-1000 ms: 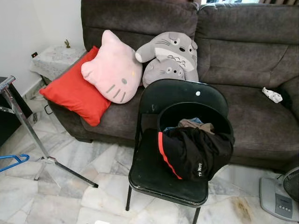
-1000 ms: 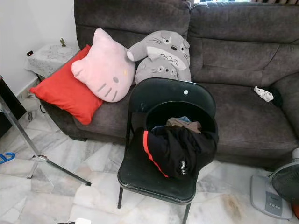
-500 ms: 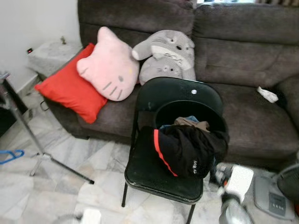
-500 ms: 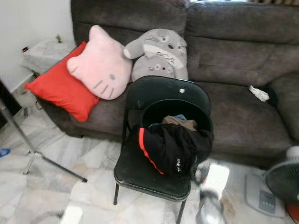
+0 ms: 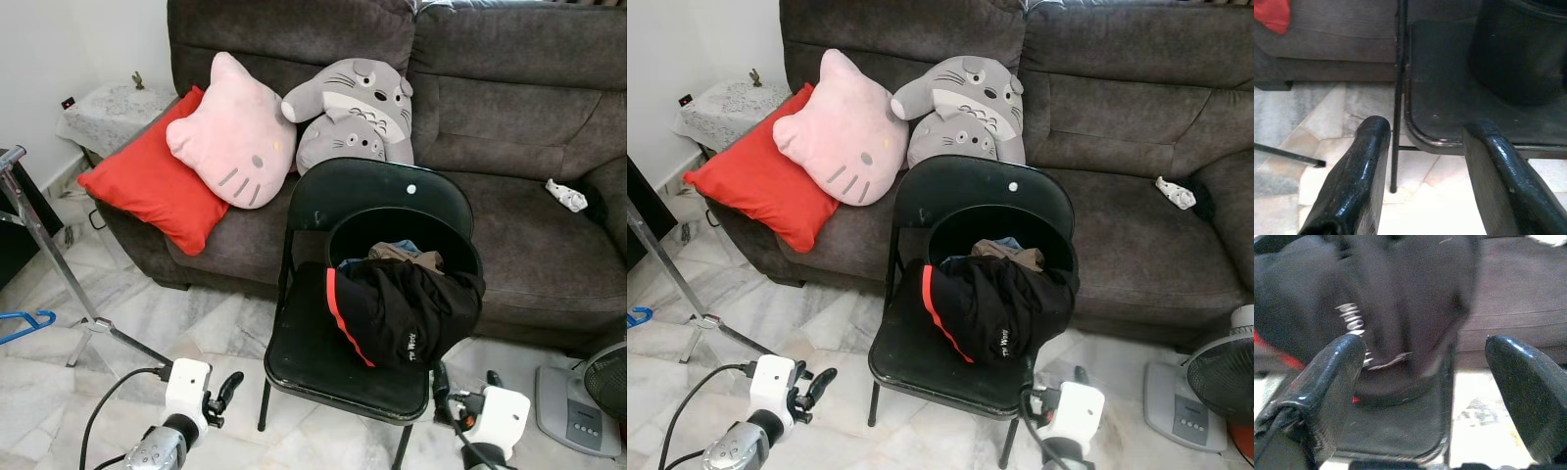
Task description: Hang hanger
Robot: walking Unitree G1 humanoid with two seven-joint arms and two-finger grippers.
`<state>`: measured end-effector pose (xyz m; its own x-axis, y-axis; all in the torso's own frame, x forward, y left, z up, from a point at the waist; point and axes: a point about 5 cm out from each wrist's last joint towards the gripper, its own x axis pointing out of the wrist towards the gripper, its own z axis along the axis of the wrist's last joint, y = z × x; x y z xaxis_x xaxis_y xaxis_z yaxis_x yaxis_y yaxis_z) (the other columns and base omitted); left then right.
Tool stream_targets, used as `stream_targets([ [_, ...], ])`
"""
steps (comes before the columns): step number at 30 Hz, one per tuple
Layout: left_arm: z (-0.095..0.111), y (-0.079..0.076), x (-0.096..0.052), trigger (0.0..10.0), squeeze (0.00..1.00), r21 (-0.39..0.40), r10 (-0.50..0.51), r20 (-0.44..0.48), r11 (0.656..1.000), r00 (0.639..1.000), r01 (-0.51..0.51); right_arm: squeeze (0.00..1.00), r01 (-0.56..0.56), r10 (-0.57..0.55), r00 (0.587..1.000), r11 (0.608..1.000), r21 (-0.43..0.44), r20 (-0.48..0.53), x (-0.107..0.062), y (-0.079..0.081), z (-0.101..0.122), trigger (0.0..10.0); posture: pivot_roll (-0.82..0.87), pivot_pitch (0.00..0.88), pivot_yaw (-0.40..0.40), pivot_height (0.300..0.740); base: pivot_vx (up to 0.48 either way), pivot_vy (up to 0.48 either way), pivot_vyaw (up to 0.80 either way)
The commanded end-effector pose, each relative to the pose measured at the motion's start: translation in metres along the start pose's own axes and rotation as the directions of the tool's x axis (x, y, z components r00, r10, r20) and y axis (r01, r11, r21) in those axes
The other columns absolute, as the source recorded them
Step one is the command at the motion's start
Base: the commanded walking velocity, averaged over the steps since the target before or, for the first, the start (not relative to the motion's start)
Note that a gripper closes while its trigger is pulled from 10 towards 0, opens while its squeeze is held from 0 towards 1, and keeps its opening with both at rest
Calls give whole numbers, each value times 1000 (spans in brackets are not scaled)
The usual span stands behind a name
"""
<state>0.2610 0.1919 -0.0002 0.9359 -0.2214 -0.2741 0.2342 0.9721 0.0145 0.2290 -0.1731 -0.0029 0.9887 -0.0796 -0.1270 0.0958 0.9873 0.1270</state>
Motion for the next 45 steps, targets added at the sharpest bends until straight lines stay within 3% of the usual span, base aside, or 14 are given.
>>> stream_targets([
  [1,1,-7,3,10000,0,7,-24,6,1000,1000,24,0,-72,72,997,997,-19,-27,3,8,-3,10000,-45,83,-20,740,0,0,0],
  [5,7,-14,8,10000,0,9,-53,29,999,998,53,0,-144,143,989,989,-40,-42,9,15,2,10000,-46,80,-18,740,0,0,0],
  [8,11,-18,12,10000,0,18,-70,37,997,997,69,0,-130,128,990,991,-36,-53,18,13,5,10000,-47,77,-18,740,0,0,0],
  [18,17,-19,16,10000,0,35,-87,45,996,995,85,0,50,-52,982,999,-12,-183,35,-8,-1,10000,-32,103,-12,740,0,0,0],
  [19,17,-19,16,10000,0,40,-86,42,996,995,84,0,52,-52,979,999,-7,-196,35,-8,-2,4627,-29,106,-11,740,0,0,0],
  [20,17,-19,16,10000,0,40,-86,42,996,995,84,0,52,-52,979,999,-7,-196,35,-8,-2,4627,-29,106,-11,740,0,0,0],
  [21,16,-19,15,10000,0,46,-86,39,995,995,85,0,53,-53,977,999,-5,-206,36,-8,-3,667,-25,109,-11,740,0,0,0],
  [23,16,-19,15,10000,0,54,-90,35,995,995,88,0,61,-62,975,998,-10,-213,36,-9,-4,0,-24,112,-9,740,0,0,0],
  [24,15,-19,15,10000,0,55,-91,32,995,995,89,0,71,-71,974,997,-9,-215,36,-10,-4,431,-23,113,-8,740,0,0,0],
  [25,15,-20,15,10000,0,57,-92,30,994,995,90,0,75,-76,973,997,-16,-219,37,-11,-4,4235,-21,115,-6,740,0,0,0],
  [26,15,-20,15,10000,0,57,-93,29,994,995,91,0,75,-79,972,997,-23,-221,37,-12,-3,4235,-21,116,-5,740,0,0,0],
  [27,15,-20,15,10000,0,59,-94,28,994,995,93,0,80,-82,972,997,-21,-221,38,-12,-3,10000,-20,116,-5,740,0,0,0],
  [37,15,-20,15,10000,0,76,-101,23,992,995,100,0,88,-88,983,996,-9,-164,57,-20,19,10000,-11,124,3,740,0,0,0],
  [45,17,-19,16,10000,0,86,-103,22,991,994,101,0,1,2,991,1000,16,-133,69,-11,32,10000,-4,136,7,740,0,0,0],
])
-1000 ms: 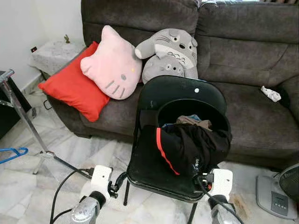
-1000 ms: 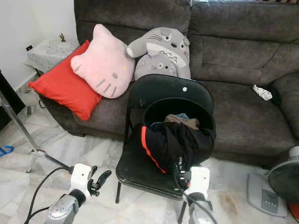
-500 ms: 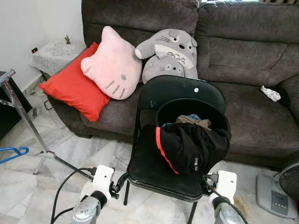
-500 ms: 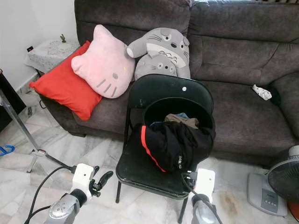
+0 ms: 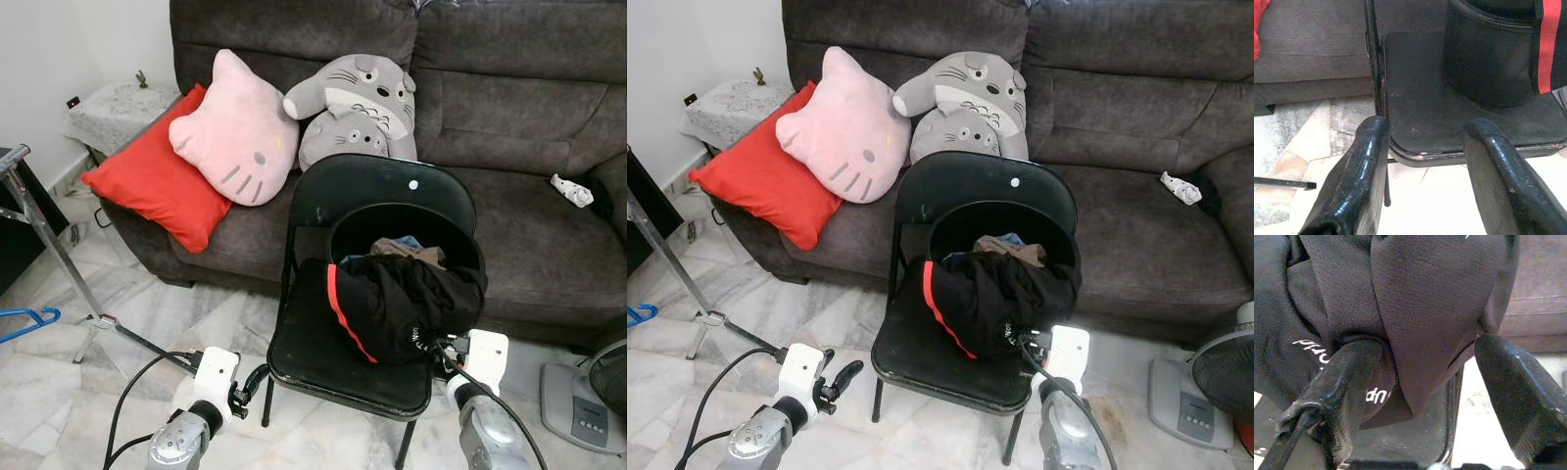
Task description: Hang hanger
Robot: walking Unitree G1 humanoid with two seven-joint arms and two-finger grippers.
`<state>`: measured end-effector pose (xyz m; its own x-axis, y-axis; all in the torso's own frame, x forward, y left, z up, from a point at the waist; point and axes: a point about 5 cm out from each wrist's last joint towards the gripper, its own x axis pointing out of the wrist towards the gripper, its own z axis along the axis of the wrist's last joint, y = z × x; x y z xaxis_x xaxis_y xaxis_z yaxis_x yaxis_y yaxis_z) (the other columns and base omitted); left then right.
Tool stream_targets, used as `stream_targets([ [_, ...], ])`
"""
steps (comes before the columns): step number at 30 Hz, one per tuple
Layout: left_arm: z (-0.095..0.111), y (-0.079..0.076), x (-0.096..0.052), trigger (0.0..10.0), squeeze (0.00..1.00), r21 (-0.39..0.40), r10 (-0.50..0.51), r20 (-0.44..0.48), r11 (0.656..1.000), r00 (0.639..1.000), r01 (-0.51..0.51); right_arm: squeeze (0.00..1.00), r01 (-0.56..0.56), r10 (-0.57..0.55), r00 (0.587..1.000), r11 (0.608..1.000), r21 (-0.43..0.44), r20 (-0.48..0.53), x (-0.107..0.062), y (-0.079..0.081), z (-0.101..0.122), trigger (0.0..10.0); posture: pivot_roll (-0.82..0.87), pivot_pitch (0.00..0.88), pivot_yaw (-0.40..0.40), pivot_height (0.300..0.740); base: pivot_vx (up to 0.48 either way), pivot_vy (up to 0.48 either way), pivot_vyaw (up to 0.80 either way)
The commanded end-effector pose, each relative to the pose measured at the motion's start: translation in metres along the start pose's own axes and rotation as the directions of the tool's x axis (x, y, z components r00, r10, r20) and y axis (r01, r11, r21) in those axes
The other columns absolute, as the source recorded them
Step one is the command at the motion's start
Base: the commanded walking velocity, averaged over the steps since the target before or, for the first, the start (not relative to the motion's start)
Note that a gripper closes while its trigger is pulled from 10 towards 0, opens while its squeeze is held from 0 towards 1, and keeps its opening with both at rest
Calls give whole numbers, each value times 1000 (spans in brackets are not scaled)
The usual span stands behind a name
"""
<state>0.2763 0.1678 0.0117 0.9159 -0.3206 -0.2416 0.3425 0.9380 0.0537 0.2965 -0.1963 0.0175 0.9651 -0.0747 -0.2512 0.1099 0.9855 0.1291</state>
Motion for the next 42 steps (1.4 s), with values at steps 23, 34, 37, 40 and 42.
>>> stream_targets([
  [23,-1,1,0,10000,0,25,4,-17,1000,1000,-4,0,47,-51,994,998,-38,-96,3,-8,-4,0,9,145,7,740,0,0,0],
  [34,-1,2,0,10000,0,28,12,-19,1000,1000,-12,0,66,-68,995,997,-38,-79,4,-12,0,0,10,145,5,740,0,0,0],
  [37,-1,1,0,10000,0,27,12,-20,1000,1000,-11,0,68,-71,995,997,-37,-75,4,-12,0,0,7,145,4,740,0,0,0],
  [40,-2,1,0,10000,0,27,11,-22,1000,1000,-11,0,70,-72,995,997,-37,-70,4,-12,1,0,5,144,3,740,0,0,0],
  [42,-2,1,0,10000,0,26,11,-23,1000,1000,-11,0,73,-75,996,997,-34,-57,4,-12,2,0,5,144,2,740,0,0,0],
])
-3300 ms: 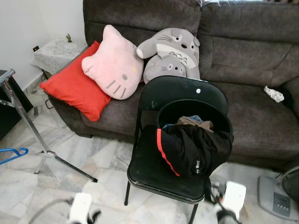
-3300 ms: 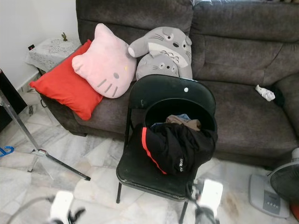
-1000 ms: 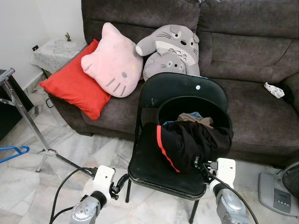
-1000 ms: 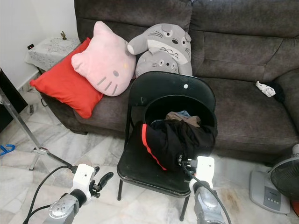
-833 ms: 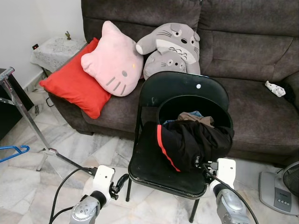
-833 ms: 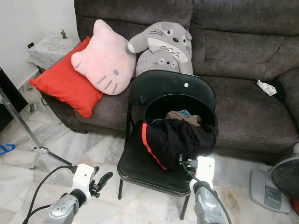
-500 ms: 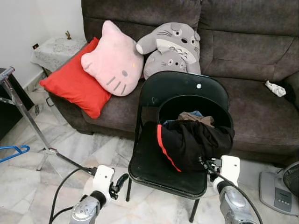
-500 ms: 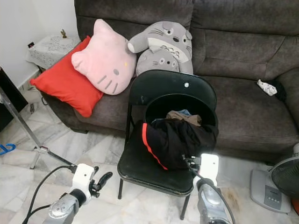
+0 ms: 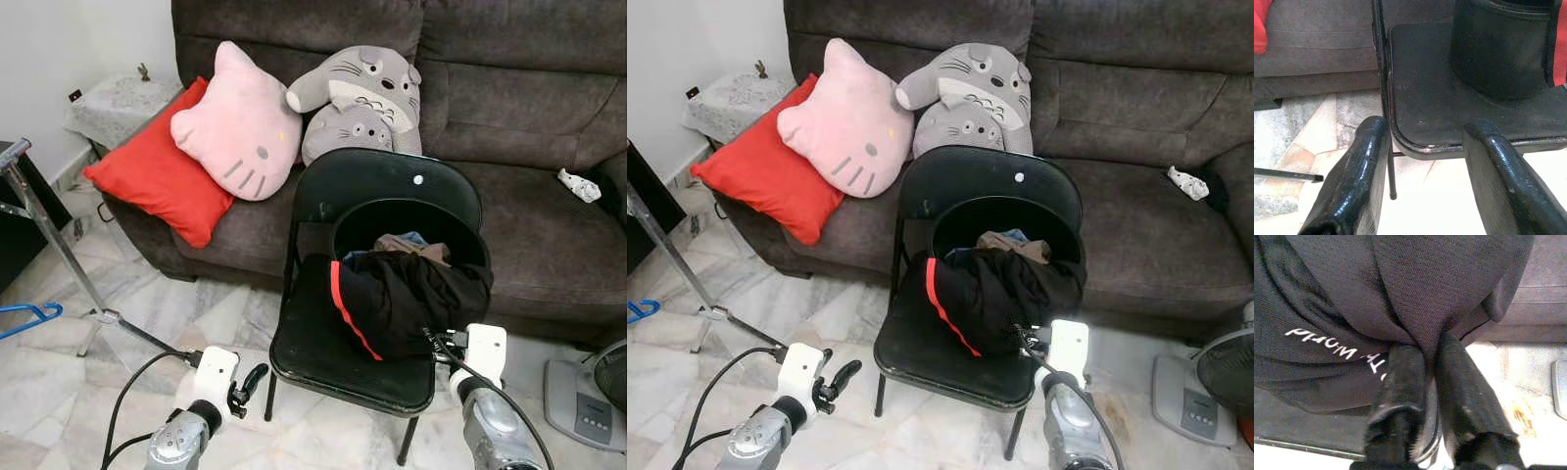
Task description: Hang hanger
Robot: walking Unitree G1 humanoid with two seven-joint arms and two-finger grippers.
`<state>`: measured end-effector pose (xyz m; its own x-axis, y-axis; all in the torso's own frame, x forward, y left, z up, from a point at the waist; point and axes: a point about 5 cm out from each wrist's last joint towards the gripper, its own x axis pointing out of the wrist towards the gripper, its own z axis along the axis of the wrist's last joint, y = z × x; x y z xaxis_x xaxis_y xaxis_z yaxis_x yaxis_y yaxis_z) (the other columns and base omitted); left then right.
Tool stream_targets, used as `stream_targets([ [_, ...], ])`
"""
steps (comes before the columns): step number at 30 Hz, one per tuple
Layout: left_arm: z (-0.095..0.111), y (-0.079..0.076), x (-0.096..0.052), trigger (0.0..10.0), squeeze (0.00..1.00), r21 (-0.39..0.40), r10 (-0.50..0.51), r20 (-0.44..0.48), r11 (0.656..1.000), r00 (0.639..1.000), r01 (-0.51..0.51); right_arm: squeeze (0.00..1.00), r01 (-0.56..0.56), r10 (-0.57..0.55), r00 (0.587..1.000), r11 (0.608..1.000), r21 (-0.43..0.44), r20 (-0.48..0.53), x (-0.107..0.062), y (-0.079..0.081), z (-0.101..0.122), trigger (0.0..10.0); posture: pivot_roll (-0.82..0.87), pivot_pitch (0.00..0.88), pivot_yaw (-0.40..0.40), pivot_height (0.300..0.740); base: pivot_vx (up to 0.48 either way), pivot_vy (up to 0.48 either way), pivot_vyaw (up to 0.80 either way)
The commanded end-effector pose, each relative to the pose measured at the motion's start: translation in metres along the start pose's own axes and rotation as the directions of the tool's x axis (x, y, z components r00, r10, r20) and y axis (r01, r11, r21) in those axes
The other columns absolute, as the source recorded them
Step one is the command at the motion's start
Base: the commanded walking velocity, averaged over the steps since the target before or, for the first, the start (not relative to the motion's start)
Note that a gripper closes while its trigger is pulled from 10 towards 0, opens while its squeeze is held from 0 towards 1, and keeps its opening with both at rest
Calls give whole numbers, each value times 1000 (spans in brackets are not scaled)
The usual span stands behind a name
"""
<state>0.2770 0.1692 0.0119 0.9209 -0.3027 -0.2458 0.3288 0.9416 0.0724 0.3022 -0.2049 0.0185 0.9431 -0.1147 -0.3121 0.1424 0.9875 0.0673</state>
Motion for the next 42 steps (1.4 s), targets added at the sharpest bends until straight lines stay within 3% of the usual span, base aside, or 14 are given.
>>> stream_targets([
  [1,-2,-1,0,10000,0,11,-7,-18,1000,1000,7,0,26,-26,1000,999,20,4,-1,-4,-1,0,3,143,1,740,0,0,0],
  [10,-2,-2,1,10000,0,5,2,-20,1000,1000,-2,0,29,-31,991,999,19,131,-1,-7,19,0,-2,137,-8,740,0,0,0],
  [17,-2,-2,1,10000,0,-1,7,-20,1000,1000,-7,0,34,-37,958,999,15,284,-3,-15,53,0,-6,132,-13,740,0,0,0],
  [22,-2,-3,3,10000,0,-8,9,-23,1000,1000,-9,0,48,-37,885,999,-13,464,-7,-33,115,0,-18,125,-18,740,0,0,0],
  [27,-2,-3,4,10000,0,-12,12,-26,1000,1000,-12,0,51,-10,847,997,-62,532,-7,-43,151,0,-23,122,-19,740,0,0,0],
  [31,-2,-4,4,10000,0,-13,13,-30,1000,999,-14,0,51,9,844,994,-96,536,-1,-45,168,0,-25,121,-18,740,0,0,0],
  [37,-2,-3,4,10000,0,-10,15,-32,1000,999,-15,0,-14,88,849,989,-145,521,7,-30,182,0,-17,119,-12,740,0,0,0],
  [38,-2,-2,4,10000,0,-8,17,-33,1000,999,-17,0,-61,145,852,982,-179,504,13,-19,188,0,-17,117,-12,740,0,0,0],
  [42,-2,0,5,10000,0,-6,21,-35,1000,999,-21,0,-109,199,867,971,-215,456,21,-4,192,0,-14,113,-12,740,0,0,0],
])
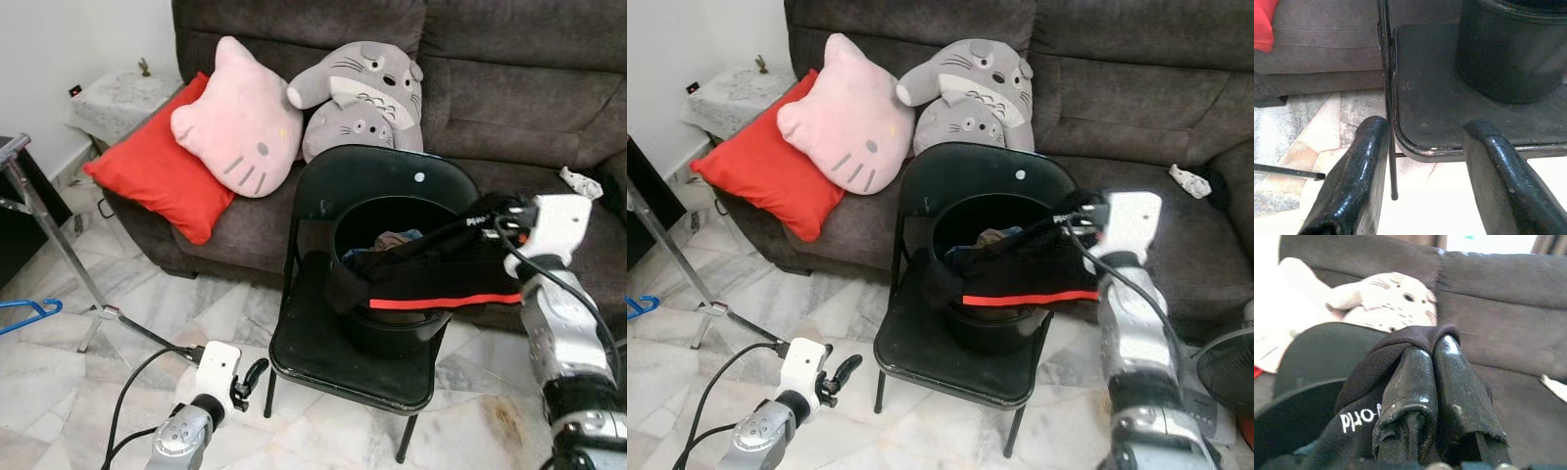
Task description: Hang hanger
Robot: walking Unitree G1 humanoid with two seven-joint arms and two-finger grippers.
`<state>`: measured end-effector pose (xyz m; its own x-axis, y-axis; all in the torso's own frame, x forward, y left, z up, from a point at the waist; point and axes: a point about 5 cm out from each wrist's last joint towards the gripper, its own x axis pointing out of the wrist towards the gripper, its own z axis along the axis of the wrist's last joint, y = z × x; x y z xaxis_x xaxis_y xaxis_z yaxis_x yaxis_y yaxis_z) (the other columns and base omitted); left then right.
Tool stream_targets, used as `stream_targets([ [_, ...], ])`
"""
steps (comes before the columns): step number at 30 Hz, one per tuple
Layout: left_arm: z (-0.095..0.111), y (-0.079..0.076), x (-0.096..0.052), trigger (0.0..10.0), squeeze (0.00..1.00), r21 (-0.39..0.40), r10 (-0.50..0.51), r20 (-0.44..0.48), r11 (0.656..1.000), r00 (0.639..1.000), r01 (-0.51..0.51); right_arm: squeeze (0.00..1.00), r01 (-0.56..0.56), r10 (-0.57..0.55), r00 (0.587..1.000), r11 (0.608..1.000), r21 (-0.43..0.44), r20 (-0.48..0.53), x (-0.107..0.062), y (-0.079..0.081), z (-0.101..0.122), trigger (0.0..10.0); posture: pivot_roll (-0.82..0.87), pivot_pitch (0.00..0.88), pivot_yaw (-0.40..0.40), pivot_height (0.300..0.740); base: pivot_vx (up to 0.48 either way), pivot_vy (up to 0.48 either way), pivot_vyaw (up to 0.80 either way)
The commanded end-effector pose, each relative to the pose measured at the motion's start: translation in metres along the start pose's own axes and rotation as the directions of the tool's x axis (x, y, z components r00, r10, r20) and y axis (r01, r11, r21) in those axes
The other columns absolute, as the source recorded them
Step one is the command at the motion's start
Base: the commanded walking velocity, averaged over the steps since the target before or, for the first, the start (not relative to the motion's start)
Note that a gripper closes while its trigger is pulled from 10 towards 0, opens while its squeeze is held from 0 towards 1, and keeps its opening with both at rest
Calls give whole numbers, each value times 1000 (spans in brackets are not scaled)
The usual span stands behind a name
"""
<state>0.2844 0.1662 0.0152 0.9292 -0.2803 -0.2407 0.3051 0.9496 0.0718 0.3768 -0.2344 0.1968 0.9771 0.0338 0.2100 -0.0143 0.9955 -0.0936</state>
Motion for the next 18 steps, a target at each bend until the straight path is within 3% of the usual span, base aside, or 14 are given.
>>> stream_targets([
  [1,-7,0,-2,10000,0,1,-2,-39,1000,999,2,0,-34,34,998,999,-4,-51,5,8,-5,0,-14,113,-12,740,0,0,0],
  [8,-7,3,-3,10000,0,5,7,-40,1000,999,-7,0,-161,158,958,987,5,-238,8,42,-33,0,-1,110,-12,740,0,0,0],
  [17,-8,5,-4,10000,0,9,12,-46,1000,999,-12,0,-206,204,915,978,32,-348,-3,55,-57,0,-4,113,-11,740,0,0,0],
  [18,-8,5,-4,10000,0,9,11,-46,1000,999,-11,0,-209,208,911,977,34,-356,-5,56,-59,784,-4,113,-11,740,0,0,0],
])
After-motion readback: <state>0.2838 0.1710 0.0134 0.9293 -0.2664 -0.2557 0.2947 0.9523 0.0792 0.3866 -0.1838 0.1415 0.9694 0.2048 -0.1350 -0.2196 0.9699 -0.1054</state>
